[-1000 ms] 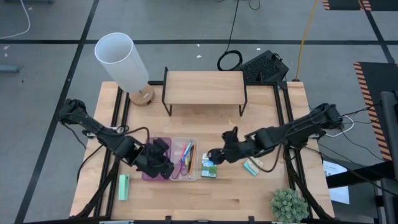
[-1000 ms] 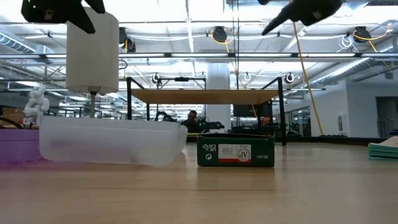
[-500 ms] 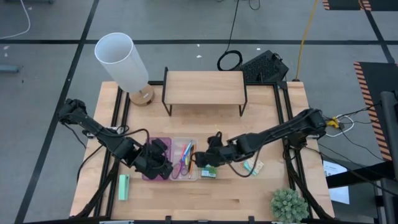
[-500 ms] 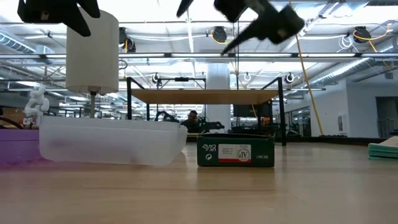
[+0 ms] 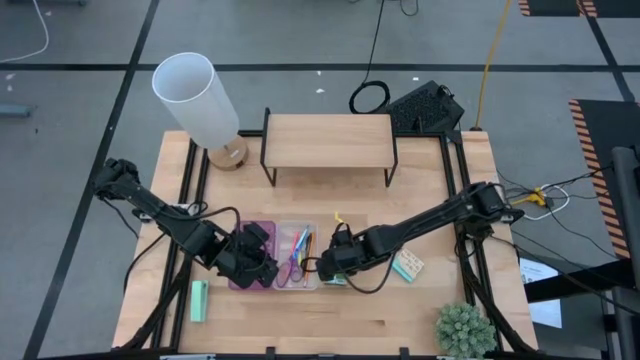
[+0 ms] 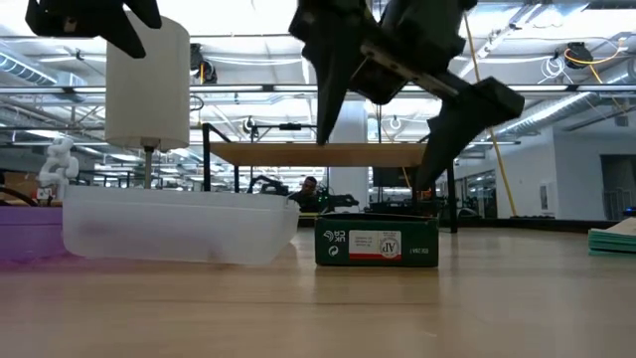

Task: Pack school essentials
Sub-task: Put the crayon box into the violet supply box

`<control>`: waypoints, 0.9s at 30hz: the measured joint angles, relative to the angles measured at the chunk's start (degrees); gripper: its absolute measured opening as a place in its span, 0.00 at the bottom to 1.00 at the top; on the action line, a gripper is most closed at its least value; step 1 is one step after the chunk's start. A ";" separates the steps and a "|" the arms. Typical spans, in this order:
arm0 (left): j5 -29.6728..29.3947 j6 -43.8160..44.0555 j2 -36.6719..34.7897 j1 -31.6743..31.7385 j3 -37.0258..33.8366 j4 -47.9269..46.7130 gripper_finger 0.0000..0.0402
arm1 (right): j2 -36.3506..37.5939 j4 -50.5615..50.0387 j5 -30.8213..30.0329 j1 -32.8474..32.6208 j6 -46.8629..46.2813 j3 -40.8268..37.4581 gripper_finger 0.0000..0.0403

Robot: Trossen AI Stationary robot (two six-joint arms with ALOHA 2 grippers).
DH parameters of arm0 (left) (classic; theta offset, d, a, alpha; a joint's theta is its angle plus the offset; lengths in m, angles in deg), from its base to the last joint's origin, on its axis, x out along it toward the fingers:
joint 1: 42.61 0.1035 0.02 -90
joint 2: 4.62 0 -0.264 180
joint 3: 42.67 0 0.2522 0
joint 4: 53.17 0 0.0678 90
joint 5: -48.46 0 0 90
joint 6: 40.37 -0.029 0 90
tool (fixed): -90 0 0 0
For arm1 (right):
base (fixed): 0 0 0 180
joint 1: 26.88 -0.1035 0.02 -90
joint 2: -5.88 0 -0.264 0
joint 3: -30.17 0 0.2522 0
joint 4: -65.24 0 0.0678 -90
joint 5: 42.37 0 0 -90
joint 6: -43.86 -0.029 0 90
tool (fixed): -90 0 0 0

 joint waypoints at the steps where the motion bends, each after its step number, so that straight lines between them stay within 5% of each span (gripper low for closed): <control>1: 0.00 0.29 0.00 0.00 0.00 0.00 0.40 | -0.47 0.08 0.02 0.16 -0.11 0.00 0.98; 27: -1.44 0.68 0.01 0.00 0.02 0.44 0.40 | -3.46 0.57 -2.87 2.12 1.16 0.00 0.98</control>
